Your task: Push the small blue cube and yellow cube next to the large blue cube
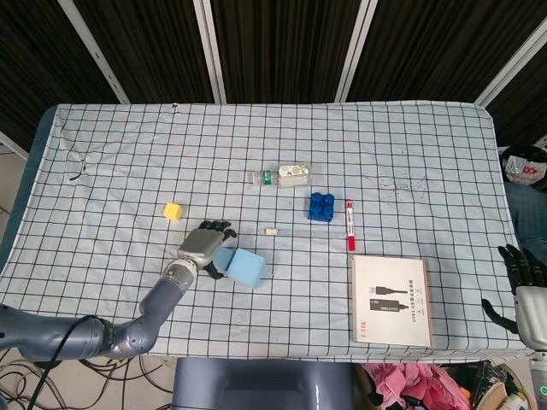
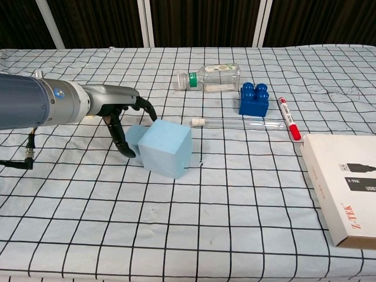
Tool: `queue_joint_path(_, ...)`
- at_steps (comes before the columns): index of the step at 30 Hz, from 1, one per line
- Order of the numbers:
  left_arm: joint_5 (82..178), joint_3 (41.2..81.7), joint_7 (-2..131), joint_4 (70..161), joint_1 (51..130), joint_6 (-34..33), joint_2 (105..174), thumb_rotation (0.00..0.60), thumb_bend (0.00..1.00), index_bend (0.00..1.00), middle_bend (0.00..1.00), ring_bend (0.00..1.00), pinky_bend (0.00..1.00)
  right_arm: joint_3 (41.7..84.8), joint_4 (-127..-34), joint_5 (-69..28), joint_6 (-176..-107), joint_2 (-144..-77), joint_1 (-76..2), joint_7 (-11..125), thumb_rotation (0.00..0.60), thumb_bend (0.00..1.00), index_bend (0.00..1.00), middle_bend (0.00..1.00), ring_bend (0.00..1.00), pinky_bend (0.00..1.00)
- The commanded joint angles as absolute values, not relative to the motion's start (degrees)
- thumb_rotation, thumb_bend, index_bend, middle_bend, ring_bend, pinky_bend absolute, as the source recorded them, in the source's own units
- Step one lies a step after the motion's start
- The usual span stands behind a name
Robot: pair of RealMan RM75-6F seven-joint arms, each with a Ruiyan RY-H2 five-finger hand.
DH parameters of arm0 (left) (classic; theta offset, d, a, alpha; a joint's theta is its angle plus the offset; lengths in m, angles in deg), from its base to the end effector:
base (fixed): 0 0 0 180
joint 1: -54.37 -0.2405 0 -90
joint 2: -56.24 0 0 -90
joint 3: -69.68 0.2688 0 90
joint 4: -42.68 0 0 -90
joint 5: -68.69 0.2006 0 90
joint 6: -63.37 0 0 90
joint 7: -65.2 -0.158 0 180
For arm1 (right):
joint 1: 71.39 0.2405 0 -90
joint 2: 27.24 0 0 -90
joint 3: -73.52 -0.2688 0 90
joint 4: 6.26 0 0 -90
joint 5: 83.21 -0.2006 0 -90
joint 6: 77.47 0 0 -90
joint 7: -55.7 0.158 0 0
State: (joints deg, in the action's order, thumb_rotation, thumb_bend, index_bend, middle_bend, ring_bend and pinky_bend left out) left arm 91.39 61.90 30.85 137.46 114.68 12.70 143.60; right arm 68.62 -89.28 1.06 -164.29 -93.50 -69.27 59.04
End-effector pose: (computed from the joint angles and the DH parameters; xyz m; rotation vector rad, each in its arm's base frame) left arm -0.1061 0.3649 -0.0426 -1.9336 -1.2542 -0.6114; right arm -0.3542 -0.1872 0.1897 1.3019 -0.8406 0.8499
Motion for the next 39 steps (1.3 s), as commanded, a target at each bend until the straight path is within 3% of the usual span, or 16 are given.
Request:
queue_joint_path(1, 92.43, 62.09, 31.85, 137.66, 114.35, 13.0, 143.12, 0.6, 0.14, 0.19, 0.05, 0.0, 0.0, 68.61, -89.31, 1.06, -164.28, -93.48, -69.27, 59.03, 0.6, 0.22, 0.0, 0.04, 0.0, 0.11)
queue_joint_path(10, 99.49, 63.01, 35.48, 137.57, 111.8, 12.62, 138.44, 0.6, 0.14, 0.19, 0.05, 0.0, 0.0, 68.53, -89.36, 0.97, -164.43, -93.37, -69.39, 59.23, 0.6, 0.22, 0.0, 0.04, 0.0, 0.11)
queue_joint_path(19, 104.9, 64.12, 42.21, 130.58, 108.03, 16.49, 133.38, 0.6, 0.14, 0.2, 0.05, 0.0, 0.0, 68.64, -89.45, 0.95, -163.85, -93.77, -69.1, 58.3, 0.6, 0.22, 0.0, 0.04, 0.0, 0.11)
queue_joint_path(28, 108.63, 62.02, 49.45, 118.71, 107.07, 21.23, 136.69, 0.6, 0.14, 0.25, 0.05, 0.0, 0.0, 68.61, -89.59, 0.66, -163.41, -94.04, -68.91, 57.46, 0.6, 0.22, 0.0, 0.04, 0.0, 0.11)
queue_joint_path(39, 105.35, 61.89, 46.35, 110.15, 109.11, 22.69, 142.26, 0.6, 0.2, 0.29, 0.05, 0.0, 0.0, 68.51, -88.77, 0.21, -163.0, -94.09, -68.87, 58.22, 0.6, 0.22, 0.0, 0.04, 0.0, 0.11)
